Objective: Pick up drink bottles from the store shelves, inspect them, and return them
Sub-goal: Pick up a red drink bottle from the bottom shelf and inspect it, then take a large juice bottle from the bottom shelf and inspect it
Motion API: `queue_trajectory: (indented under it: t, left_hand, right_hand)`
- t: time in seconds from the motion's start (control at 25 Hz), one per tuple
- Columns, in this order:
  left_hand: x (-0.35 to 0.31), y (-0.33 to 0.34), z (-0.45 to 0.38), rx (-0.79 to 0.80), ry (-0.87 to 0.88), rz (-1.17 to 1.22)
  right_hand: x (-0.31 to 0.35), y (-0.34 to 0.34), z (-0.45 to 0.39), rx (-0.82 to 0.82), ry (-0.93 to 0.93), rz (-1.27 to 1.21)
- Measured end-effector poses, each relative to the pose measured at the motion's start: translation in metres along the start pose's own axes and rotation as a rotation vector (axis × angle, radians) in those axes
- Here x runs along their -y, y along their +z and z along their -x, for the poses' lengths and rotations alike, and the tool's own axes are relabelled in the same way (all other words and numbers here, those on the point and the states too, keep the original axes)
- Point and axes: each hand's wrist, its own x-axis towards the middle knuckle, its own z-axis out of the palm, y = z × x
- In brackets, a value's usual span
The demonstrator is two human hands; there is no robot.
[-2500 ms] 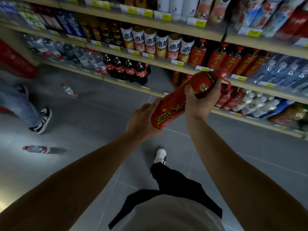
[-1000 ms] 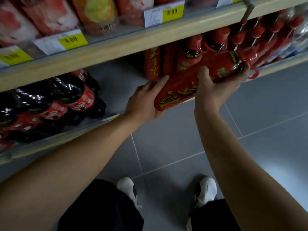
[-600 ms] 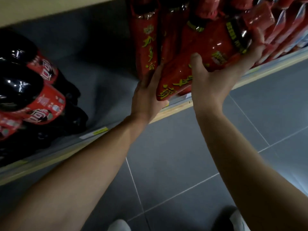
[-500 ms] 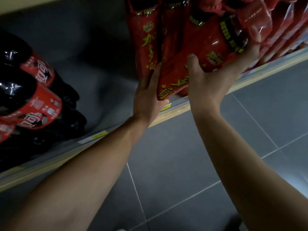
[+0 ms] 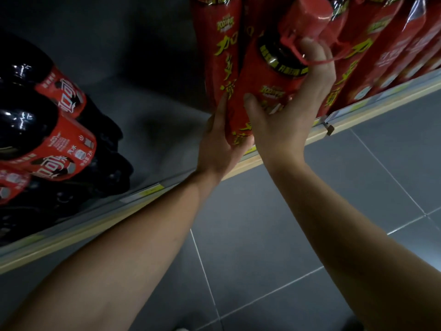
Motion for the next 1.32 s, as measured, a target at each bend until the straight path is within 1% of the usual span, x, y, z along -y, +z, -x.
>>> queue_trajectory:
  t: [0.08,0.24,0.32,0.48,0.6,0.84,0.96,1.04,1.16,1.24,1.32]
  left_hand:
    - [0.002,-0.008,0.001,-0.011,-0.022,0.025]
    - [0.007,-0.007,0.003,-0.064,-0.080,0.091]
    - [-0.001,0.002,0.001,-0.110,-0.119,0.129]
    - [-0.017,0.019,-0.009,-0.127,-0.172,0.204]
    - [-0.021,0.034,-0.014,-0.148,-0.177,0.175]
    - [-0.030,0.044,-0.016,-0.141,-0.205,0.116]
    - [-0.031,0.037,-0.016,-0.078,-0.220,0.083]
    - [-0.036,0.026,-0.015,-0.005,-0.246,-0.005]
    - [-0.062,-0.004,-0.001,0.086,-0.219,-0.154]
    - [-0.094,-0.033,0.018,0.190,-0.248,-0.214]
    - [-0.132,-0.065,0.039,0.274,-0.272,-0.298]
  right_hand:
    - [0.005,0.006,-0.003,0.100,-0.043,0.003]
    - [0.003,0.021,-0.025,0.366,-0.137,0.032]
    - [0.002,0.026,-0.040,0.448,-0.153,0.094]
    - [-0.001,0.011,-0.050,0.474,-0.156,0.186]
    - [-0.008,-0.011,-0.050,0.540,-0.148,0.247]
    - [-0.016,-0.028,-0.057,0.606,-0.077,0.201]
    - [-0.018,-0.032,-0.056,0.635,-0.068,0.218]
    - [-0.019,-0.038,-0.054,0.659,-0.060,0.252]
    - [-0.013,-0.061,-0.047,0.721,0.003,0.337]
    - [0.003,-0.085,-0.048,0.805,0.103,0.422]
    - [0.030,-0.115,-0.054,0.933,0.201,0.562]
